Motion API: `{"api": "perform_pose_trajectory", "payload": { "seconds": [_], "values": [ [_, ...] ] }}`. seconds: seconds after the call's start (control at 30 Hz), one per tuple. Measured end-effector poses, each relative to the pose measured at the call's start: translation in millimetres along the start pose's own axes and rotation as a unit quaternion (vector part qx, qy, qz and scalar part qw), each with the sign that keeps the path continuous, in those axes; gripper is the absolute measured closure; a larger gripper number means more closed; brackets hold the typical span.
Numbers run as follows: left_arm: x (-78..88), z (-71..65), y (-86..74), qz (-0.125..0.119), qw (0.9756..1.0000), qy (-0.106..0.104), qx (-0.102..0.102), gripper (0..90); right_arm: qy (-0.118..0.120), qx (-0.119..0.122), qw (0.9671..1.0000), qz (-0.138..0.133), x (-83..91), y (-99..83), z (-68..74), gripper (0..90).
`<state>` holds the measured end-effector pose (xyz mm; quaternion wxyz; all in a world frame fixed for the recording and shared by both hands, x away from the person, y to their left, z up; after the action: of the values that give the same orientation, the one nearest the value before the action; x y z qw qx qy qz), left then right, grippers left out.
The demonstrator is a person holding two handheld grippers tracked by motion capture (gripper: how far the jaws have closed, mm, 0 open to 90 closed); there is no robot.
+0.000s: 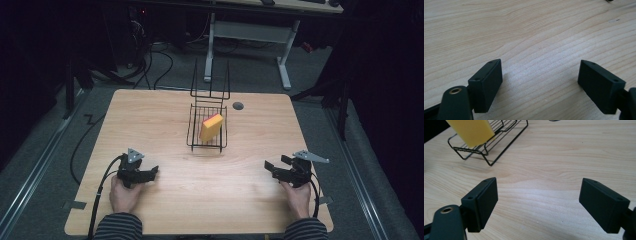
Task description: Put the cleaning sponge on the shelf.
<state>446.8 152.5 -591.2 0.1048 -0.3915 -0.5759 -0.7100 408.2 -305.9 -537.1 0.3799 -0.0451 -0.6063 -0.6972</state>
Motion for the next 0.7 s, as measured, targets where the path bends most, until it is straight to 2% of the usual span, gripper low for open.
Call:
{"api": "perform_pose_trajectory", "payload": {
  "seconds": [0.3,0.33,0.7],
  "values": [
    [0.0,0.0,0.0,0.0,1.0,0.0,0.0,20.2,-0.02,0.009,0.9996,0.019,-9.3,-12.6,-6.3,16.6],
    [0.0,0.0,0.0,0.0,1.0,0.0,0.0,20.2,-0.022,0.004,0.9995,0.022,-10.4,-14.2,-6.6,16.5],
    [0.0,0.0,0.0,0.0,1.0,0.0,0.0,20.2,-0.055,0.03,0.997,0.045,-19.7,-25.0,-14.8,16.8]
  ]
}}
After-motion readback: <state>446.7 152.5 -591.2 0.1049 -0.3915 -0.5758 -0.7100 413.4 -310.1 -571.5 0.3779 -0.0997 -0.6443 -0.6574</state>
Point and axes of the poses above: each handheld gripper's, and its own axes: x roughly backward along the jaws, y roughly out of its top, z roughly to its left, the point moved 8 cm from there along -x, roughly forward along the jaws, and after that the axes turned 4 degrees about y, right-handed, at the moved point
